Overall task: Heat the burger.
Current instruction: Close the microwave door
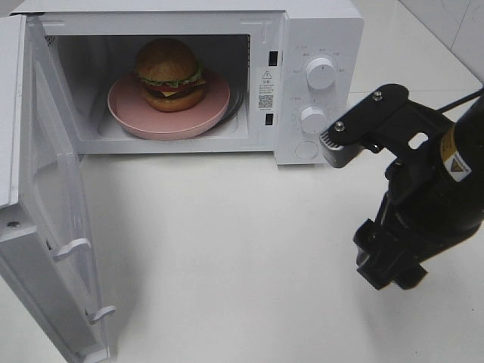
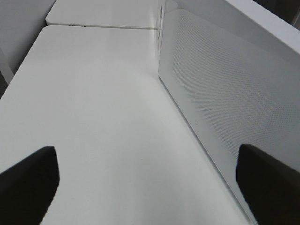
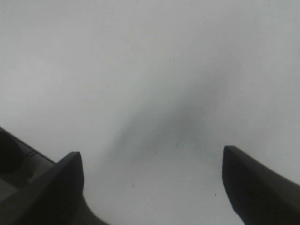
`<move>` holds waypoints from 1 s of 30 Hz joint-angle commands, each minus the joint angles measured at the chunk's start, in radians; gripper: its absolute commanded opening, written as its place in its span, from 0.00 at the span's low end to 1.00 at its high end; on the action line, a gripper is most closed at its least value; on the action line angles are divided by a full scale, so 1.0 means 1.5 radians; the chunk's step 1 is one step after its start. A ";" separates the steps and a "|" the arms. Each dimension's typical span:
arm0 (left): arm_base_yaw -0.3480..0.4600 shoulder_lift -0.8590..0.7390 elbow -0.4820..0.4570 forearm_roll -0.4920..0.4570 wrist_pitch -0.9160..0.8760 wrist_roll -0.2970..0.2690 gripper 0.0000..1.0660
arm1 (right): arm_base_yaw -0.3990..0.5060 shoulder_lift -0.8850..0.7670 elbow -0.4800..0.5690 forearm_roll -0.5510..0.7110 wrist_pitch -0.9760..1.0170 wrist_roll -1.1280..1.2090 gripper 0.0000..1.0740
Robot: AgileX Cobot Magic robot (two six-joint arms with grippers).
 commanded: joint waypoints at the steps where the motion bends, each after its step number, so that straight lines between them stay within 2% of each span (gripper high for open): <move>1: 0.001 -0.014 0.002 -0.002 -0.004 0.002 0.92 | 0.001 -0.029 0.003 0.035 0.086 0.007 0.71; 8: 0.001 -0.014 0.002 -0.002 -0.004 0.002 0.92 | 0.001 -0.109 0.003 0.057 0.155 0.007 0.71; 18: 0.001 -0.014 0.002 -0.002 -0.004 0.002 0.92 | -0.001 -0.237 0.009 0.073 0.183 0.011 0.71; 30: 0.001 -0.014 0.002 -0.002 -0.004 0.002 0.92 | -0.001 -0.334 0.099 0.073 0.181 0.057 0.71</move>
